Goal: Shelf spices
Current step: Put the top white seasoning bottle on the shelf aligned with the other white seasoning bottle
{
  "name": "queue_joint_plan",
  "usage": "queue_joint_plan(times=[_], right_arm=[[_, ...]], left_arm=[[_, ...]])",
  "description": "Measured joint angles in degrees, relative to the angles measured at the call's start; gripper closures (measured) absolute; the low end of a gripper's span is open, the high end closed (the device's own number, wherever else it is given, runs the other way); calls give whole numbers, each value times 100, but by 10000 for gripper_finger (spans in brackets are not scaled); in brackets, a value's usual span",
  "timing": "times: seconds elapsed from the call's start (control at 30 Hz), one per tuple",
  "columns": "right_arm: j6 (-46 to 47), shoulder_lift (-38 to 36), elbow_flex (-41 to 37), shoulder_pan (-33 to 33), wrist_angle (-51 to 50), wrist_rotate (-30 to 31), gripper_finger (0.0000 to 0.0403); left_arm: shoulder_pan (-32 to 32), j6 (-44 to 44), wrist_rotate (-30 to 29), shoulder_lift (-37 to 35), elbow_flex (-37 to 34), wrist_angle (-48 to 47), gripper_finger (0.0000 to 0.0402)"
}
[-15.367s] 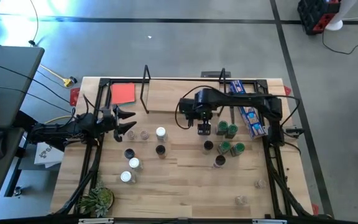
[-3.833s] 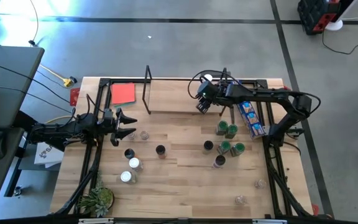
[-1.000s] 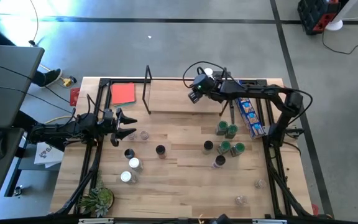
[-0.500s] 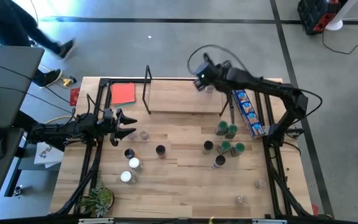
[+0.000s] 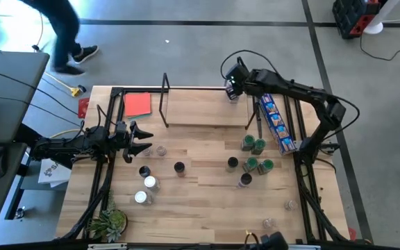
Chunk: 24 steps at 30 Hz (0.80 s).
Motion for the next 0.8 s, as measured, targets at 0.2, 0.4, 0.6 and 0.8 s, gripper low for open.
queue_joint_plan(times=[0.2, 0.4, 0.6, 0.8], right_arm=[[-7, 45, -2, -31, 89, -167, 204], [-79, 266, -4, -37, 101, -346, 204], [-112, 297, -4, -31, 116, -373, 204], [-152, 297, -2, -24, 126, -522, 204]], left_arm=[[0, -4, 0, -2, 0, 0, 165], [0, -7, 4, 0, 0, -2, 165], [2, -7, 5, -1, 0, 0, 165], [2, -7, 7, 0, 0, -2, 165]])
